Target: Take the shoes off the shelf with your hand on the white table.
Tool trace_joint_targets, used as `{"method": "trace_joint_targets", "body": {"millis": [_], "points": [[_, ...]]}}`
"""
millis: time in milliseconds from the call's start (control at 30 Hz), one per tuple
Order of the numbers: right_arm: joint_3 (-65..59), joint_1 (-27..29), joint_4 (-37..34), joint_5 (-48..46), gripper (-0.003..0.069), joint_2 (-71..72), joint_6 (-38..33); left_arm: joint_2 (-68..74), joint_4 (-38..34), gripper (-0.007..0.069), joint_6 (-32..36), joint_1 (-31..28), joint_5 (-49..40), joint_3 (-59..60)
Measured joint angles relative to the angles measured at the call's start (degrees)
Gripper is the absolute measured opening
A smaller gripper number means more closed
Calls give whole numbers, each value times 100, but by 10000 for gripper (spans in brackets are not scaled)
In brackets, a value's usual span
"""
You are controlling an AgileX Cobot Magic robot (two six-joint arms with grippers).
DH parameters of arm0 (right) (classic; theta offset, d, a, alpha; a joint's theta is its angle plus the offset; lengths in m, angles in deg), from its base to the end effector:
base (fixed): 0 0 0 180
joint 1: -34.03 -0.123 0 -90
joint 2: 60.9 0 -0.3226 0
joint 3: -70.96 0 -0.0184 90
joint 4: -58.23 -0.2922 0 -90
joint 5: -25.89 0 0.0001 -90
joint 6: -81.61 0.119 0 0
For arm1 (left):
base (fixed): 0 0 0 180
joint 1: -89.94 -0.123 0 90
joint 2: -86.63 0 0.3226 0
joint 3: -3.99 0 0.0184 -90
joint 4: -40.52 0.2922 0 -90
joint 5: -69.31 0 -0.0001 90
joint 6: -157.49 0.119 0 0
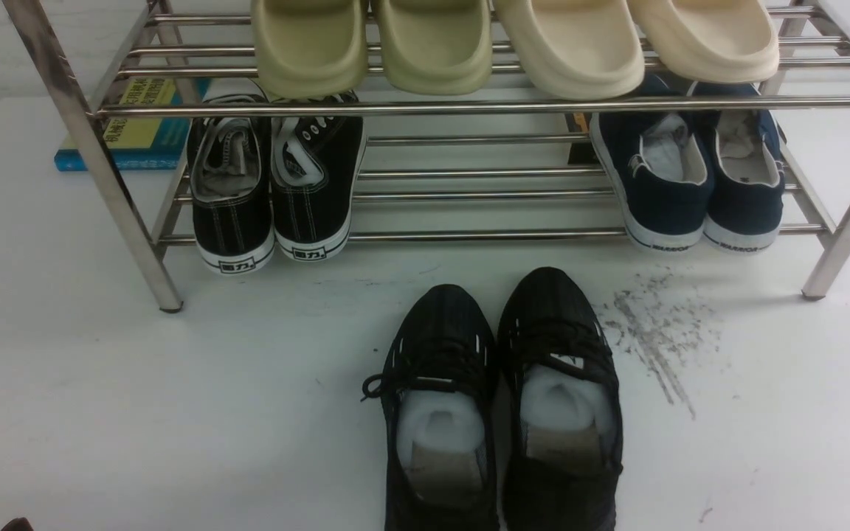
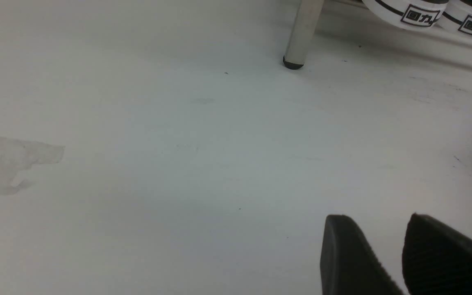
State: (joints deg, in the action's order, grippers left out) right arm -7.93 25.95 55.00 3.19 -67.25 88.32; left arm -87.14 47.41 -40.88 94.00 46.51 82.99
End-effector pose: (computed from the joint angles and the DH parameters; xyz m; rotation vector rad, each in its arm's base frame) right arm 0.0810 0.0141 0.1646 0.0116 1.8899 0.2327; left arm 0.0822 -0.0003 0.1640 -0.1626 1.8782 -0.1485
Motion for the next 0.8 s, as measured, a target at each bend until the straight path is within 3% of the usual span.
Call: {"method": "trace_joint_targets", "body": {"millis": [800], "points": [[0, 0, 0, -1, 122, 0, 0, 0, 0, 242, 0, 0, 0, 0]]}}
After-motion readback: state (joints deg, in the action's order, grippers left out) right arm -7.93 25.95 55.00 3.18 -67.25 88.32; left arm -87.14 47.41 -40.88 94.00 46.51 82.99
